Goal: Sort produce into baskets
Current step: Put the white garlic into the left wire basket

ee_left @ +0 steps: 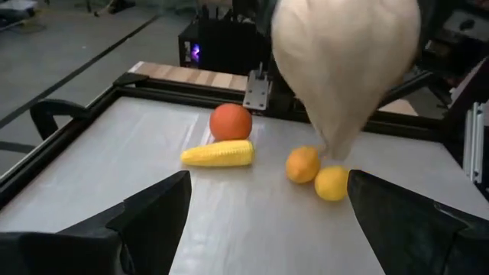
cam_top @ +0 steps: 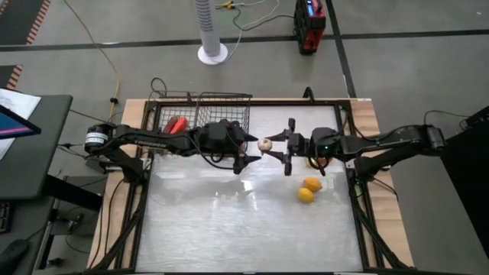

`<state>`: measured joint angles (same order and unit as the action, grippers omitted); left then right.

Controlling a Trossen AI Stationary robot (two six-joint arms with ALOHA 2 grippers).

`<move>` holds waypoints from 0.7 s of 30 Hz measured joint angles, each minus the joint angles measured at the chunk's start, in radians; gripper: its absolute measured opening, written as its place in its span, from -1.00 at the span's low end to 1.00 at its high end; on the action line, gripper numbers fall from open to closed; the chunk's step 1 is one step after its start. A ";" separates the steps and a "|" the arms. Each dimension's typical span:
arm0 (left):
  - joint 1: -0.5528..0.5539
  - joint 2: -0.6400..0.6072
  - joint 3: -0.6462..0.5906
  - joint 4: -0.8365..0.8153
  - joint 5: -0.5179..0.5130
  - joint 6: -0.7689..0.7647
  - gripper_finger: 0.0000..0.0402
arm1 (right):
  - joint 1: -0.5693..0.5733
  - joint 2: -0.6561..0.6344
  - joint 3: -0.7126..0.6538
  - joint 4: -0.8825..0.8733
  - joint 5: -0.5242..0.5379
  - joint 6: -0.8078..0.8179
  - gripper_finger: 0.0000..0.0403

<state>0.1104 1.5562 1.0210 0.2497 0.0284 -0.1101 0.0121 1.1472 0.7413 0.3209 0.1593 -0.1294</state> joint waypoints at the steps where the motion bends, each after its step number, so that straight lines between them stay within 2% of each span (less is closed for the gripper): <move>1: 0.000 0.000 0.000 0.005 0.002 0.000 0.70 | 0.006 0.003 0.000 0.006 0.000 -0.009 0.04; 12: -0.034 0.000 0.000 0.074 -0.016 0.073 0.67 | 0.021 0.071 0.000 0.085 0.001 -0.052 0.04; 16: -0.048 0.000 0.000 0.079 -0.044 0.125 0.51 | 0.021 0.069 0.000 0.093 0.001 -0.055 0.04; 21: -0.051 0.000 0.000 0.079 -0.068 0.140 0.19 | 0.021 0.066 0.000 0.095 0.001 -0.055 0.04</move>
<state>0.0589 1.5562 1.0210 0.3291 -0.0394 0.0303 0.0330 1.2137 0.7414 0.4160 0.1598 -0.1848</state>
